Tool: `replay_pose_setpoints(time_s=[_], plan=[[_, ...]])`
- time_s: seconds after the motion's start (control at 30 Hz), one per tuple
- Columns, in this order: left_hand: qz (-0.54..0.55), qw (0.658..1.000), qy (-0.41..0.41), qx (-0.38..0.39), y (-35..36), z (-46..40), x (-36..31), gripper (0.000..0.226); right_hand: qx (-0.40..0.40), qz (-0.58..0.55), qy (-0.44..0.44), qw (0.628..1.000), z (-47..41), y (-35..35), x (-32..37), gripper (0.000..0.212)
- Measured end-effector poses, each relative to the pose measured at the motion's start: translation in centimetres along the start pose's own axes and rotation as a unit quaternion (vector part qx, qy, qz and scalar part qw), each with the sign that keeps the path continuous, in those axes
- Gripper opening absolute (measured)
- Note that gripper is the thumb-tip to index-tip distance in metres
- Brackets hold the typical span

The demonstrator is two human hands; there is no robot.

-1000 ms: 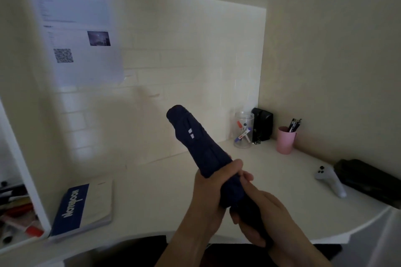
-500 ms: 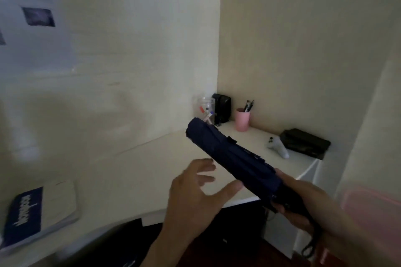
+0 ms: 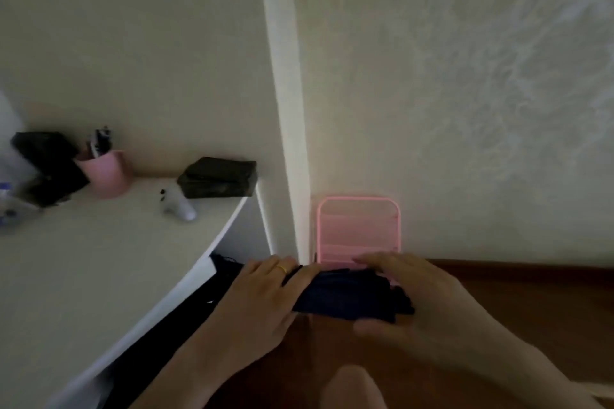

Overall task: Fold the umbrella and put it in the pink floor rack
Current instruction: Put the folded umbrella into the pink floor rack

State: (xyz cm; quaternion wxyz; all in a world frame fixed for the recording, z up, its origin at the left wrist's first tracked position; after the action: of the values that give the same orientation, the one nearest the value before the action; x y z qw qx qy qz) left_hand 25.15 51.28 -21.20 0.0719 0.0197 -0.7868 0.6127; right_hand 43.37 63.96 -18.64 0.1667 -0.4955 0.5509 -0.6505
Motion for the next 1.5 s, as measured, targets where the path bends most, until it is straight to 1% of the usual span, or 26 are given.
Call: replay_pose_setpoints(time_s=[0.03, 0.1, 0.17, 0.27, 0.33, 0.43, 0.5, 0.57, 0.63, 0.73, 0.9, 1.03, 1.1, 1.17, 1.23, 1.3, 1.33, 1.37, 1.4, 1.43, 1.5], plan=[[0.025, 1.0, 0.003, 0.01, 2.0, -2.7, 0.1, 0.061, 0.016, 0.055, -0.01, 0.998, -0.9, 1.0, -1.8, 0.073], [0.052, 0.998, 0.013, 0.023, 6.0, -7.8, 0.4, 0.057, 0.01, 0.098, 0.001, 0.995, -3.7, 2.7, -6.4, 0.065], [0.079, 0.996, 0.014, 0.037, 9.7, -12.0, 1.5, 0.053, 0.005, 0.059, 0.041, 0.997, -7.1, 3.9, -11.4, 0.057], [0.126, 0.991, -0.008, 0.044, 16.2, -17.3, 4.9, 0.054, 0.037, 0.011, 0.097, 0.995, -12.7, 6.6, -18.9, 0.047], [0.142, 0.988, -0.018, 0.055, 21.5, -20.8, 7.6, 0.052, 0.045, -0.007, 0.113, 0.993, -17.2, 9.3, -23.3, 0.042], [0.142, 0.987, -0.034, 0.067, 30.1, -26.3, 11.4, 0.047, 0.053, -0.005, 0.133, 0.99, -25.0, 13.9, -29.9, 0.044], [0.128, 0.989, -0.047, 0.064, 35.6, -29.8, 13.9, 0.045, 0.049, 0.016, 0.147, 0.988, -30.2, 16.8, -34.0, 0.047], [0.11, 0.99, -0.057, 0.07, 41.3, -32.8, 16.2, 0.042, 0.043, 0.038, 0.146, 0.988, -35.1, 19.9, -37.9, 0.044], [0.105, 0.988, -0.075, 0.079, 46.7, -35.3, 18.1, 0.04, 0.047, 0.035, 0.155, 0.986, -39.1, 23.1, -41.6, 0.039], [0.119, 0.981, -0.098, 0.117, 54.1, -37.7, 20.0, 0.037, 0.078, 0.016, 0.175, 0.981, -43.6, 27.9, -46.4, 0.039], [0.164, 0.97, -0.11, 0.142, 63.7, -38.6, 21.0, 0.031, 0.141, -0.006, 0.194, 0.971, -46.4, 35.4, -52.7, 0.034], [0.224, 0.946, -0.142, 0.189, 68.3, -37.6, 21.4, 0.022, 0.194, -0.025, 0.212, 0.958, -46.6, 38.7, -54.5, 0.033], [0.223, 0.942, -0.157, 0.196, 69.7, -37.2, 21.6, 0.024, 0.212, -0.027, 0.218, 0.952, -46.6, 39.8, -54.9, 0.034], [0.216, 0.946, -0.156, 0.183, 69.7, -36.9, 21.6, 0.029, 0.222, -0.008, 0.223, 0.949, -46.5, 40.4, -54.8, 0.034], [0.234, 0.951, -0.139, 0.144, 68.5, -36.7, 20.9, 0.035, 0.199, 0.025, 0.218, 0.955, -46.0, 40.3, -54.0, 0.036], [0.228, 0.964, -0.093, 0.103, 67.1, -36.3, 20.2, 0.045, 0.137, 0.074, 0.203, 0.967, -44.9, 39.5, -52.5, 0.038], [0.2, 0.974, -0.062, 0.082, 66.5, -36.0, 19.7, 0.045, 0.108, 0.11, 0.184, 0.971, -44.0, 39.2, -51.6, 0.036], [0.167, 0.983, -0.035, 0.073, 66.3, -35.6, 19.3, 0.038, 0.088, 0.151, 0.16, 0.971, -43.2, 39.1, -50.9, 0.035], [0.146, 0.986, -0.02, 0.077, 66.4, -35.0, 19.1, 0.034, 0.083, 0.179, 0.143, 0.97, -42.4, 39.4, -50.4, 0.034], [0.129, 0.988, -0.017, 0.081, 66.8, -34.8, 19.1, 0.041, 0.081, 0.194, 0.137, 0.968, -42.0, 39.8, -50.4, 0.035], [0.126, 0.987, -0.042, 0.085, 67.1, -34.6, 19.1, 0.05, 0.065, 0.198, 0.151, 0.966, -41.9, 40.4, -50.8, 0.032]])
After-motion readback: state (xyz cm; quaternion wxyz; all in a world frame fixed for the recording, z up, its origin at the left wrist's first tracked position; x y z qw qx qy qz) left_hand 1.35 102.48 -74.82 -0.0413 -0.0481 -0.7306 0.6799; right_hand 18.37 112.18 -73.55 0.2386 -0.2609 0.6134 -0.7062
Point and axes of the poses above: each hand's wrist, its own z-axis away from the middle knuckle, its own y-axis out of the palm, x = y × z, the point moved 5 cm from there along -z, towards the middle knuckle, and after that the axes turned 5 degrees about y, right-handed, at the moved point
